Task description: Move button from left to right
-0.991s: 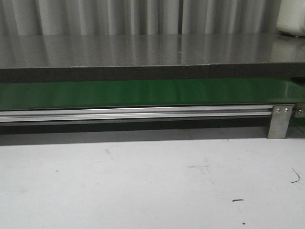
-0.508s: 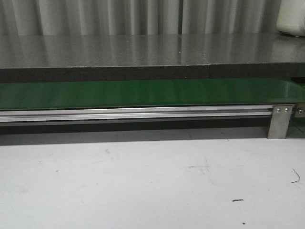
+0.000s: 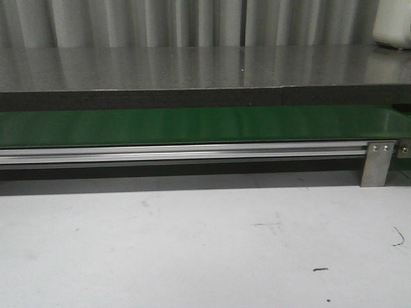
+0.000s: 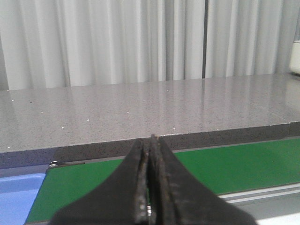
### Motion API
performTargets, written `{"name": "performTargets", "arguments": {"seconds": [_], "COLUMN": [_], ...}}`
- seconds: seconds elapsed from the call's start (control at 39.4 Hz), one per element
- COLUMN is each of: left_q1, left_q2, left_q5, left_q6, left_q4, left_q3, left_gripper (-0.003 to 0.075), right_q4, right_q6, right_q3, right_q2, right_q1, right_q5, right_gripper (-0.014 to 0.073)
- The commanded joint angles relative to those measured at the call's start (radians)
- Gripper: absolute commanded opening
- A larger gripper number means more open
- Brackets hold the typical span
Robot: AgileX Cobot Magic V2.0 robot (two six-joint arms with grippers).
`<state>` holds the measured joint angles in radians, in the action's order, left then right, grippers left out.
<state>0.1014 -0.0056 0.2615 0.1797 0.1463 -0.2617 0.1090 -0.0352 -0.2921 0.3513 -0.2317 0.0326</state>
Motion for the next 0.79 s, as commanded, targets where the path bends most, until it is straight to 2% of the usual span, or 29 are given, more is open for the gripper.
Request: {"name": "performTargets", "arguments": {"seconds": [0.0,0.18,0.3,0.53,0.76], "left_q1": [0.006,0.006,0.006,0.006,0.006], "left_q2": [-0.007,-0.019,-0.019,-0.019,-0.017], "left_q5": [-0.087,-0.089,-0.096,-0.186,-0.171], "left_q6": [-0.012,-0.212,-0.217,-0.217,-0.217], "left_q4": [0.001,-0.157,-0.157,-0.157,-0.157], "left_q3": [-0.009,0.069,0.148,0.301,0.298], "left_gripper": [-0.0021,-0.0021,-0.0021,-0.0021,-0.0021], "right_q4": [-0.001,-0.001,-0.001,-0.001,-0.001], "right_q6": [-0.010,-0.010,-0.010,-0.010,-0.010], "right_q3": [-0.026,-0.026,-0.026,-0.026,-0.026], "right_q2": [0.004,0.005,0.005,0.005,0.005], "right_q1": [0.001,0.001,0.001,0.001,0.001], "right_q5": [-0.090,-0.090,-0.090,-0.090,-0.090], "right_gripper": [-0.0068,-0.0068,-0.0068,-0.0068,-0.0068]}}
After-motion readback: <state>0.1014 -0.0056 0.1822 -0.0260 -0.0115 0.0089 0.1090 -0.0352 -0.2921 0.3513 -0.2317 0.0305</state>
